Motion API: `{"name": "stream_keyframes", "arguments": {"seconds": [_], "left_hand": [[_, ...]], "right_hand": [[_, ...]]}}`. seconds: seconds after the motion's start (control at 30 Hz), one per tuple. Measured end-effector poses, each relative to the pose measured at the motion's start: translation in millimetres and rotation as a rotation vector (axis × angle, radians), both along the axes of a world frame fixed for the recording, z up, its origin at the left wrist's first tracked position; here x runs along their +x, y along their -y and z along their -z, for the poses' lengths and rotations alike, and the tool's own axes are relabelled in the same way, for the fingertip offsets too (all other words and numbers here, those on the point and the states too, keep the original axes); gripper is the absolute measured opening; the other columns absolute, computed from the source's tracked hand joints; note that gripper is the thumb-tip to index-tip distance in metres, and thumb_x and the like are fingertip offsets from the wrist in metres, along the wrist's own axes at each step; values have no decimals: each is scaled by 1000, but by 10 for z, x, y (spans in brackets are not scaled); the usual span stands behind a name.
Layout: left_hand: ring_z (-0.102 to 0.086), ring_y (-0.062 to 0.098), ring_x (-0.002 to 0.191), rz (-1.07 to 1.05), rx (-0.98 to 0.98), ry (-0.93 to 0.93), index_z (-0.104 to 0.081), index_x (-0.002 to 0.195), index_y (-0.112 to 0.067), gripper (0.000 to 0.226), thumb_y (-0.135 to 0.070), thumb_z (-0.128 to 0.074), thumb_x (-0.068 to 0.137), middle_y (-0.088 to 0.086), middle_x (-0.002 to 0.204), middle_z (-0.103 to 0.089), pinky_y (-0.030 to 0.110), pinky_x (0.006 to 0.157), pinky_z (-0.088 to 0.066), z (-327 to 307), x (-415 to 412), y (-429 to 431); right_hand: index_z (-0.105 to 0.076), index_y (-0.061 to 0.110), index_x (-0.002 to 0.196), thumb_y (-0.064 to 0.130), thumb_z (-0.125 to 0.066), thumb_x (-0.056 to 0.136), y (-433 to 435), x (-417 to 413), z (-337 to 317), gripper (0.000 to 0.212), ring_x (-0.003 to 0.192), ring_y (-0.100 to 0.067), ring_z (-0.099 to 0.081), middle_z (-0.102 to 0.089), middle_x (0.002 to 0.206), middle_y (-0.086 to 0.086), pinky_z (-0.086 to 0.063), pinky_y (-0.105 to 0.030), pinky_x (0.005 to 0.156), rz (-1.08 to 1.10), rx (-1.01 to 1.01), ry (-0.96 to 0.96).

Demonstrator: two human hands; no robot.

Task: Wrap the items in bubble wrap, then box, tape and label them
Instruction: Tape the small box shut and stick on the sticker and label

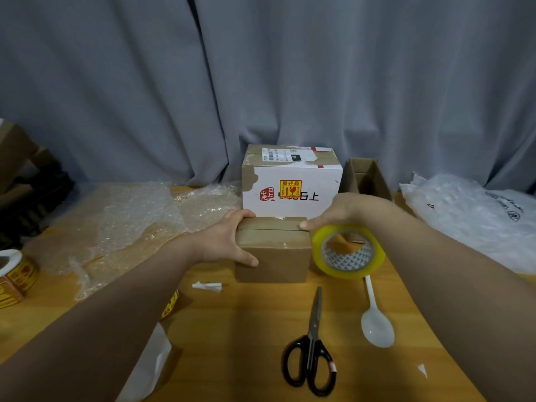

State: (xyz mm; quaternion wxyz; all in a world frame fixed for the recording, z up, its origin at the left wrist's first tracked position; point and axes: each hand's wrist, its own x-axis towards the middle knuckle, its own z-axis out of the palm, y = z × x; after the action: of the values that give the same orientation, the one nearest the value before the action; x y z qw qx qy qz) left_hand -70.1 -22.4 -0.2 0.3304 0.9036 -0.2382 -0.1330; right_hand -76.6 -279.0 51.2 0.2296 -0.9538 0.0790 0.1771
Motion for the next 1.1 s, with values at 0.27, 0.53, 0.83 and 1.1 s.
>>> {"name": "stream_keyframes", "arguments": {"seconds": [0.27, 0.53, 0.83, 1.1], "left_hand": [[8, 28, 146, 136, 718, 512, 3, 151, -20, 96, -66, -47, 84, 6, 158, 12, 42, 118, 4, -118, -173, 144], [2, 22, 147, 61, 515, 414, -2, 152, -12, 82, -62, -28, 93, 7, 159, 3, 35, 117, 0, 0, -499, 893], [-42, 22, 111, 54, 477, 587, -36, 143, -34, 46, -39, -43, 97, 7, 121, -43, 30, 90, -34, -141, -376, 273], [-55, 18, 110, -213, -268, -295, -36, 135, -43, 59, -73, -37, 84, -6, 129, -52, 37, 95, -45, -45, -557, 349]], "right_hand": [[-35, 27, 145, 69, -69, 67, -99, 0, -99, 94, 131, -33, -40, -43, 145, -5, -38, -47, 106, -43, -218, -97], [-36, 24, 144, 67, -52, 84, -179, -159, -70, 75, 126, -28, -46, -47, 141, -6, -40, -40, 100, -81, -278, -35], [-56, 10, 114, 26, -49, 97, -426, -576, -248, 24, 75, -18, -52, -58, 99, -5, -44, -28, 63, 58, 119, 111], [-35, 4, 137, 15, -34, 103, -730, -901, -10, 35, 67, -31, -67, -65, 80, -21, -58, -38, 66, 102, 644, -100]]}}
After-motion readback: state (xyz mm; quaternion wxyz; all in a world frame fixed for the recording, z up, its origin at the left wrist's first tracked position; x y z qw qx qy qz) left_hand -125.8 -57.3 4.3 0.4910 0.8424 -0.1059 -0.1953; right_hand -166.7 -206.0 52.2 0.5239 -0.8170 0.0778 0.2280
